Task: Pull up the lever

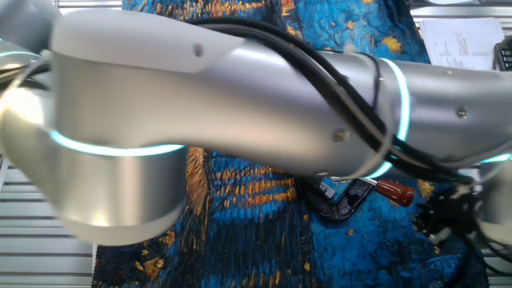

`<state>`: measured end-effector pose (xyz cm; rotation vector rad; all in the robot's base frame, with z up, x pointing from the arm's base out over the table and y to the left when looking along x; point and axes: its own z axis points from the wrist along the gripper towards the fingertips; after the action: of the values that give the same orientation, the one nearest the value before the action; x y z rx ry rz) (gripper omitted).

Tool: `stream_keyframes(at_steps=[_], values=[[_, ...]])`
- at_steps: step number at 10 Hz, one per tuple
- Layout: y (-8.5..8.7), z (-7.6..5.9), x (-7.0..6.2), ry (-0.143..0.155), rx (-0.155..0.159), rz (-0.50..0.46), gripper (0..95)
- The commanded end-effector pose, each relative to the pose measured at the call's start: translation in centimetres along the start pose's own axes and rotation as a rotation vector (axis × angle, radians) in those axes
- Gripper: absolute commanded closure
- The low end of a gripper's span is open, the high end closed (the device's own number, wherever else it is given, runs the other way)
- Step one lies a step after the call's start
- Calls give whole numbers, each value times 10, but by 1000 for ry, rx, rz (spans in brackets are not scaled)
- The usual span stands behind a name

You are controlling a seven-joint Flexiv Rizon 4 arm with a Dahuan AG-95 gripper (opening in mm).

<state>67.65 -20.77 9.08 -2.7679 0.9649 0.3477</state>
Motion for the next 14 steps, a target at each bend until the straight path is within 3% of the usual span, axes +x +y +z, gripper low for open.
stream_keyframes(at_steps=[1,14], values=[[-1,-1,0,-10,-2,9,760],[-6,0,-7,-38,-39,63,760]])
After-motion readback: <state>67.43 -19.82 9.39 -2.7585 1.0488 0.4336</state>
